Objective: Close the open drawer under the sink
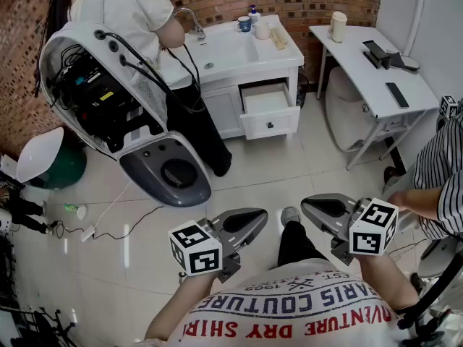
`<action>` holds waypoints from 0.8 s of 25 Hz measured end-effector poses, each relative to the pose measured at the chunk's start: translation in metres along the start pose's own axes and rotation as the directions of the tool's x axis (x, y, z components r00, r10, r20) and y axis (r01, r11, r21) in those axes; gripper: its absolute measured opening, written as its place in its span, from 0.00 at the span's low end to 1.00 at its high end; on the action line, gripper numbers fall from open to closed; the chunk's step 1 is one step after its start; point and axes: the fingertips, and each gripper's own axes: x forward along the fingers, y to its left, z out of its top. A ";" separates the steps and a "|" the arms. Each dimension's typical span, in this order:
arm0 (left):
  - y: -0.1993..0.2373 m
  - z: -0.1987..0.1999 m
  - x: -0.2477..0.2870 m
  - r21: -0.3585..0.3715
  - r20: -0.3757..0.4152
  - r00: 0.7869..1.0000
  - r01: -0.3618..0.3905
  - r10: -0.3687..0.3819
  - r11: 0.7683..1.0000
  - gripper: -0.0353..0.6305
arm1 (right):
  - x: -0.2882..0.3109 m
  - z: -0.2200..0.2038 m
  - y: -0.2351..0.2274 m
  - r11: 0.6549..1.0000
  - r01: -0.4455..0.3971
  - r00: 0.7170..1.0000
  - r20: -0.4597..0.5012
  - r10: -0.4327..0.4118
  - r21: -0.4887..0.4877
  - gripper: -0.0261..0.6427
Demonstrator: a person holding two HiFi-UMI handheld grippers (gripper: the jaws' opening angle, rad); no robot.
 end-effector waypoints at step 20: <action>0.255 0.086 0.169 -0.145 -0.149 0.988 -0.071 0.049 0.987 0.03 | 0.102 0.004 -0.417 0.947 0.316 0.936 -0.182 -0.302 0.057 0.05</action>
